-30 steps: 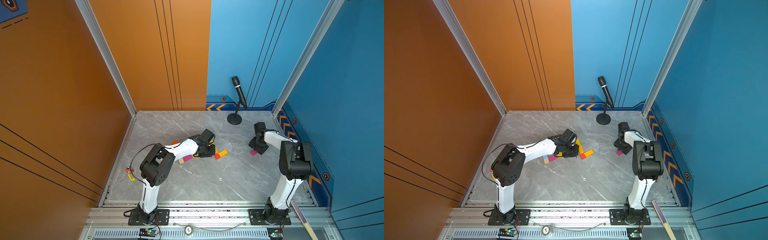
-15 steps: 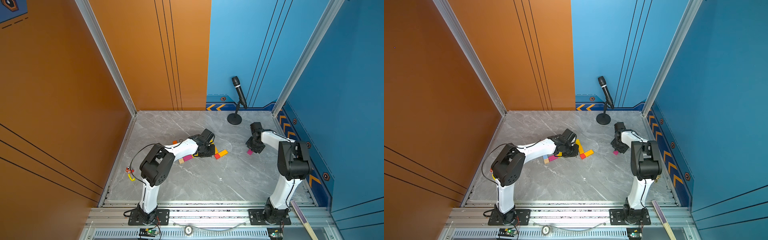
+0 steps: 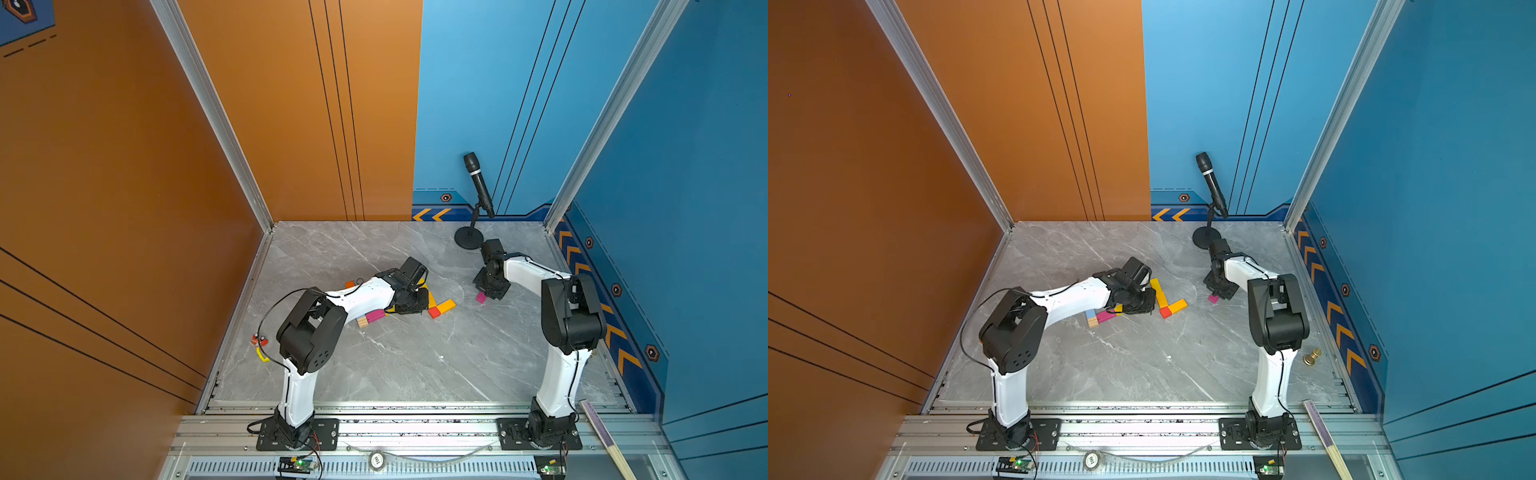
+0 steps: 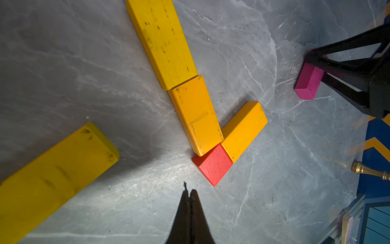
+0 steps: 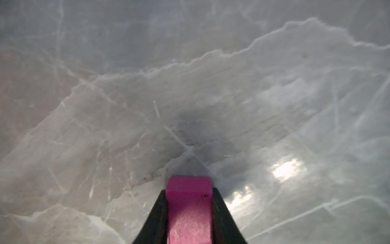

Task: Assemble the letter v with building blocks
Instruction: Pick up the building block from the center of the board.

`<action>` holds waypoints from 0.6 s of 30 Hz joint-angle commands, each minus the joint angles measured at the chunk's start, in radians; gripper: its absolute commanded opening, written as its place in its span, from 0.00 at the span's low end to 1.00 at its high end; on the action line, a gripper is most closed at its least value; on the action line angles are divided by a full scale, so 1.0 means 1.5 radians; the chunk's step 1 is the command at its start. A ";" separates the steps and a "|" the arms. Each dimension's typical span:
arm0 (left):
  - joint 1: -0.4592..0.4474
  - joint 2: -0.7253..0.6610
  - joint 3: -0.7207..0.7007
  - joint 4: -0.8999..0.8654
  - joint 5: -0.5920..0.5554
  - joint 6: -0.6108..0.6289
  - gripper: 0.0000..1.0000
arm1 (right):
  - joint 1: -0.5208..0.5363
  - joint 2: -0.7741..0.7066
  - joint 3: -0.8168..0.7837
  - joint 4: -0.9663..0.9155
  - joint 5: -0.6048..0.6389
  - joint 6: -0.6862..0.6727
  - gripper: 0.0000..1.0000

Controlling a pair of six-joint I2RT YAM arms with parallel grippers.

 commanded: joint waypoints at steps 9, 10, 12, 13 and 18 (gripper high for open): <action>0.005 -0.031 -0.015 -0.007 -0.005 0.012 0.00 | 0.064 0.048 0.053 -0.013 -0.033 0.046 0.06; 0.005 -0.032 -0.015 -0.007 -0.004 0.013 0.00 | 0.068 0.048 0.054 -0.014 -0.033 0.048 0.06; 0.004 -0.033 -0.019 -0.006 -0.004 0.012 0.00 | 0.075 0.049 0.055 -0.014 -0.031 0.055 0.06; 0.005 -0.035 -0.020 -0.004 -0.005 0.012 0.00 | 0.078 0.048 0.054 -0.014 -0.029 0.058 0.06; 0.005 -0.040 -0.027 -0.003 -0.005 0.012 0.00 | 0.091 0.048 0.053 -0.022 -0.015 0.083 0.05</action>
